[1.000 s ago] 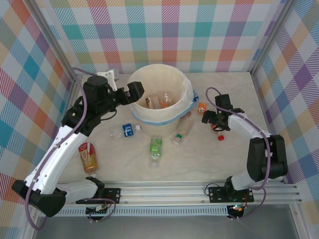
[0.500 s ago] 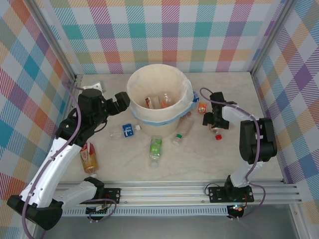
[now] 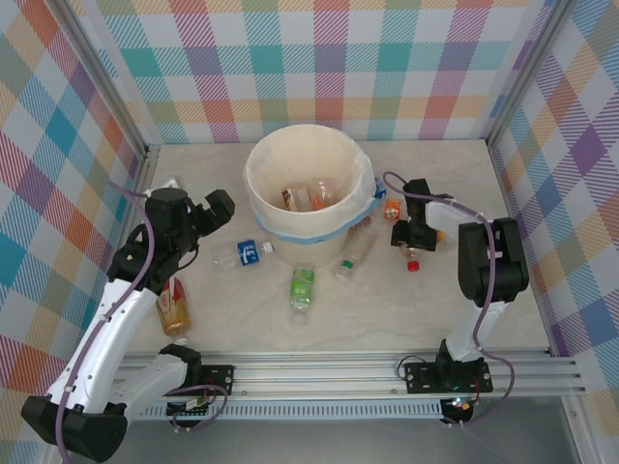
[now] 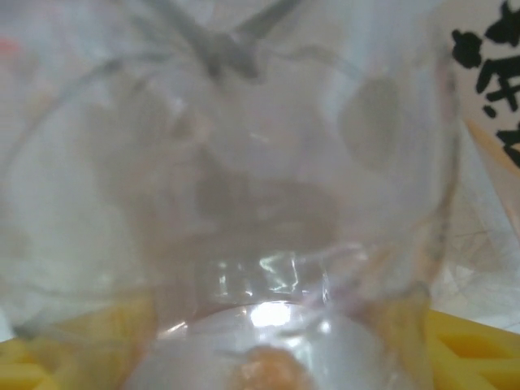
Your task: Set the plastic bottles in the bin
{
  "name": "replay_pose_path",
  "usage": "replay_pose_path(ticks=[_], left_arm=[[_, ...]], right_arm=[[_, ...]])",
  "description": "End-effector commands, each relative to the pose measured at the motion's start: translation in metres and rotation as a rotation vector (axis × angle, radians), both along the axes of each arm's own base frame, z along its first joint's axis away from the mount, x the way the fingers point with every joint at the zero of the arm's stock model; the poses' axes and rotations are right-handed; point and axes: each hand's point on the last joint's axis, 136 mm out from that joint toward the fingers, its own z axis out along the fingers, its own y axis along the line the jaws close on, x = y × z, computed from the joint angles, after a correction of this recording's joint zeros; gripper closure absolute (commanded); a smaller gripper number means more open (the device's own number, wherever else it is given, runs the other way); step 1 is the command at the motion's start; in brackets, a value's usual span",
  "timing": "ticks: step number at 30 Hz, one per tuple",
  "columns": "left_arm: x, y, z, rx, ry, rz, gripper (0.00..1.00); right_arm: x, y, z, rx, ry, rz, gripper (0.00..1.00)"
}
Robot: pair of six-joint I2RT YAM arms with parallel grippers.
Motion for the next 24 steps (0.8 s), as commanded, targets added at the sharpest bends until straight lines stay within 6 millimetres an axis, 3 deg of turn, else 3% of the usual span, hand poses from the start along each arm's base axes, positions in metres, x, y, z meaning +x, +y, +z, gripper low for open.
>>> replay_pose_path(ticks=[1, 6, 12, 24], left_arm=[[0.002, 0.0, 0.004, -0.047, -0.037, 0.002, 0.0], [0.004, 0.004, -0.001, -0.057, -0.029, 0.017, 0.0], [0.008, 0.002, -0.004, -0.096, -0.049, 0.009, 0.0], [0.016, -0.014, -0.011, -0.114, -0.018, -0.092, 0.0]], right_arm=[[-0.001, 0.007, 0.0, 0.009, 0.008, 0.019, 0.38], [0.0, 0.011, 0.025, 0.008, -0.095, 0.038, 0.44], [-0.002, 0.019, 0.071, 0.018, -0.274, 0.072, 0.49], [-0.002, 0.037, 0.196, 0.151, -0.65, 0.106, 0.54]])
